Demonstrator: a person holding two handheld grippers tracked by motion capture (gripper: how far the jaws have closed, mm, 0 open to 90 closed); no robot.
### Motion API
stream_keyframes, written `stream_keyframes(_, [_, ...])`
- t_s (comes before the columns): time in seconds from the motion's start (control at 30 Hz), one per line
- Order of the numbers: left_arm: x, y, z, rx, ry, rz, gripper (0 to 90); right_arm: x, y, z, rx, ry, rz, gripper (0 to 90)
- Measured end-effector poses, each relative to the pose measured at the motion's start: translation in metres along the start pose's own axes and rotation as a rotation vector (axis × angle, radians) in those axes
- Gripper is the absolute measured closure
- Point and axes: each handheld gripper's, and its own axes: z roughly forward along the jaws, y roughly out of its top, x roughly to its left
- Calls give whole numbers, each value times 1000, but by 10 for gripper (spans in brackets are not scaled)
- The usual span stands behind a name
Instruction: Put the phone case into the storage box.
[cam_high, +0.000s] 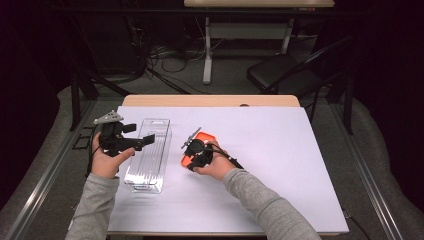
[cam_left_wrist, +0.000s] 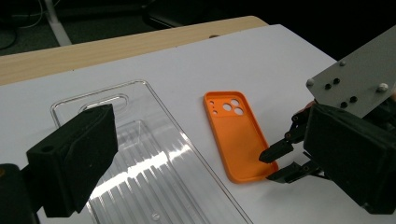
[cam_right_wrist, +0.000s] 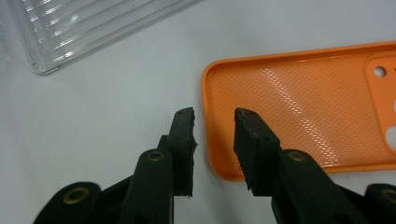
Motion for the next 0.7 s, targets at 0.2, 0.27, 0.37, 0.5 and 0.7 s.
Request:
stream_keyframes(0.2, [1,-1,0,1,0,-4,42,0,-1,4,24,-3,-10,724])
stream_keyframes(0.27, [1,-1,1,2,-1,-3,42,-1,-1,5,27,-3,-11,728])
stream_keyframes(0.37, [2,-1,0,4,-1,-8,42,0,-1,6,33,-3,-17,740])
stream_keyframes(0.5, [2,-1,0,2,-1,-8,43,0,-2,7,41,-5,-22,752])
stream_keyframes(0.7, [2,-1,0,3,0,-8,43,0,-3,11,54,-6,-32,769])
